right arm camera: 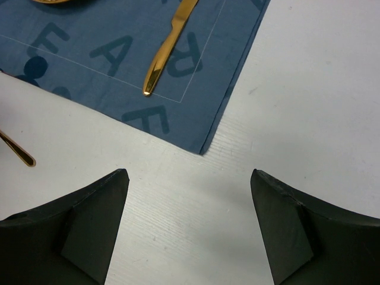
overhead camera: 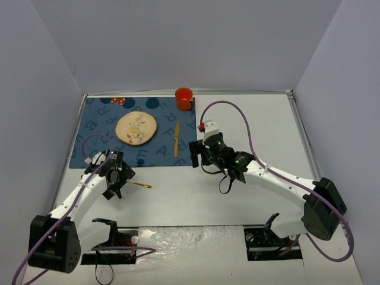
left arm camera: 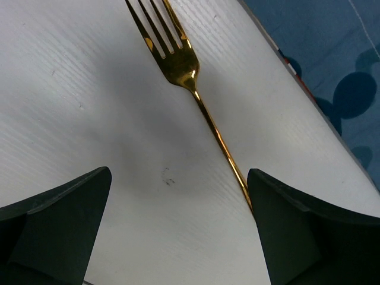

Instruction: Set the dinner table for one person

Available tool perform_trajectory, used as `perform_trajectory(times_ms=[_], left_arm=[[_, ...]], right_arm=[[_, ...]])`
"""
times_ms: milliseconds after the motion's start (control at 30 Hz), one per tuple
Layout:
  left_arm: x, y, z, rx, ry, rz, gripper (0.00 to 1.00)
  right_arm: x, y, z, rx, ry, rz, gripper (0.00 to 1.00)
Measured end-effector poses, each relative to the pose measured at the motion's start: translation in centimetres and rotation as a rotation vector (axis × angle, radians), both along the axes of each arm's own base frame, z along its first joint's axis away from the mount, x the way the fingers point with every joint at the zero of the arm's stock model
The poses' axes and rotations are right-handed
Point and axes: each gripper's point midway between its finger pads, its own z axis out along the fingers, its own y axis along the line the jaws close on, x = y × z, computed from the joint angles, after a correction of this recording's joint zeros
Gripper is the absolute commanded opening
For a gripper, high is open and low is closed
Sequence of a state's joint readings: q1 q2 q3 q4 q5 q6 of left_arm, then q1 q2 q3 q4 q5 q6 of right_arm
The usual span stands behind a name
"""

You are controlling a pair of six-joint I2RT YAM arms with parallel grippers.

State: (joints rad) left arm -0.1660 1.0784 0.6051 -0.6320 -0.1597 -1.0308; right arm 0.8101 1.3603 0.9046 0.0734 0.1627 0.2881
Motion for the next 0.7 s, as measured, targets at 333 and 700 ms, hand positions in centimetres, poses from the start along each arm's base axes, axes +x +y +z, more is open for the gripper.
perform_trajectory(times_ms=[333, 700], left_arm=[[1.9, 0.3, -0.5, 0.064, 0.048, 0.097, 0.76], [2.3, 0.3, -1.7, 0.099, 0.126, 0.138, 0.55]], right_arm=[[0.1, -2.6, 1.9, 0.038, -0.065, -0.065, 0.89], [0.4, -5.0, 2.7, 0.087, -0.086, -0.136, 0.89]])
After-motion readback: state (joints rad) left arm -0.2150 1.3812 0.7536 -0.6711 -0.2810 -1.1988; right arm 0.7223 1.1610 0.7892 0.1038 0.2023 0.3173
